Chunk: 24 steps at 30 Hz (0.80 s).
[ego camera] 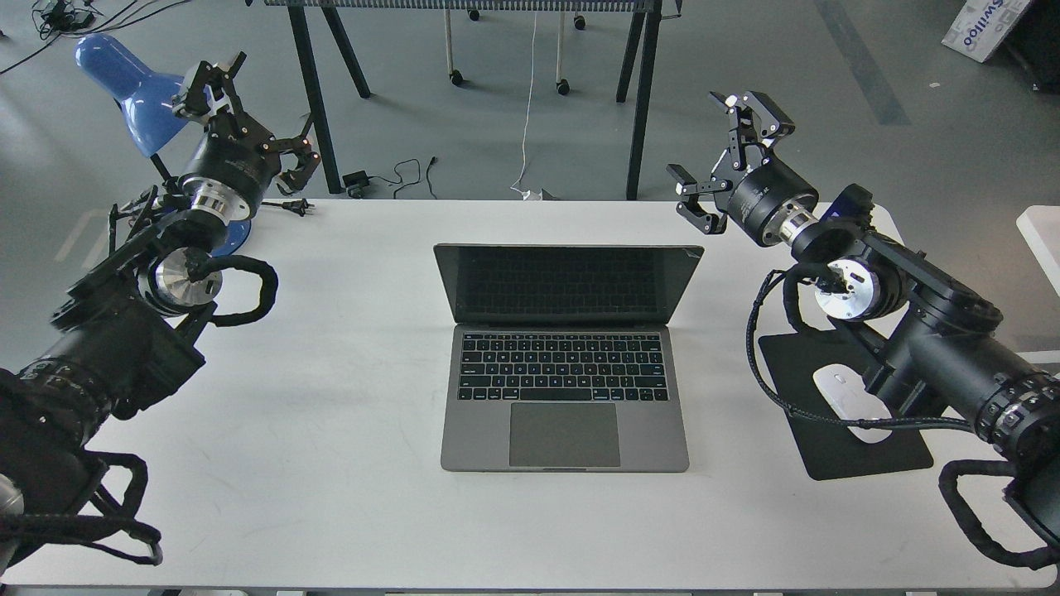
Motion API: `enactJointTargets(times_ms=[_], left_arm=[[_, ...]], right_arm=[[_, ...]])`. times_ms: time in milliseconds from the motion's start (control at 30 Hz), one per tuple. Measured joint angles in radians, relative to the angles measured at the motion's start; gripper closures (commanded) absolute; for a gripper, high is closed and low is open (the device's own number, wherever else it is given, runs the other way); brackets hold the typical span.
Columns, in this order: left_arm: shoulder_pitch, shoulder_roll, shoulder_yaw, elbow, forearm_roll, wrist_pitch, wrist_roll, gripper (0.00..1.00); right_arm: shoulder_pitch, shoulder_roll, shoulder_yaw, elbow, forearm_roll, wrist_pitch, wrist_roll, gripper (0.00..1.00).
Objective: Close notebook with right arm
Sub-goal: 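Move the right gripper above the laptop screen's top edge, then lower the right gripper onto the back of the laptop screen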
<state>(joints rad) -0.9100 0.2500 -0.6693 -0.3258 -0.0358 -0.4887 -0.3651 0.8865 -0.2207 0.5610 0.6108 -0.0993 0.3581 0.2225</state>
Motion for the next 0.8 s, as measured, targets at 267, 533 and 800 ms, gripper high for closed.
enactJointTargets(times_ms=[267, 533, 800], left_arm=[[0.0, 0.0, 0.0, 0.001, 0.001, 0.0, 0.0, 0.0], [0.0, 0.0, 0.0, 0.0, 0.001, 0.0, 0.0, 0.0], [0.0, 0.0, 0.0, 0.0, 0.001, 0.0, 0.0, 0.0]], right_arm=[[-0.031, -0.03, -0.063, 0.14, -0.001, 0.001, 0.0, 0.0], [-0.079, -0.094, -0.07, 0.239, 0.0, 0.001, 0.001, 0.0], [-0.12, -0.158, -0.074, 0.31, 0.0, 0.004, 0.001, 0.0]])
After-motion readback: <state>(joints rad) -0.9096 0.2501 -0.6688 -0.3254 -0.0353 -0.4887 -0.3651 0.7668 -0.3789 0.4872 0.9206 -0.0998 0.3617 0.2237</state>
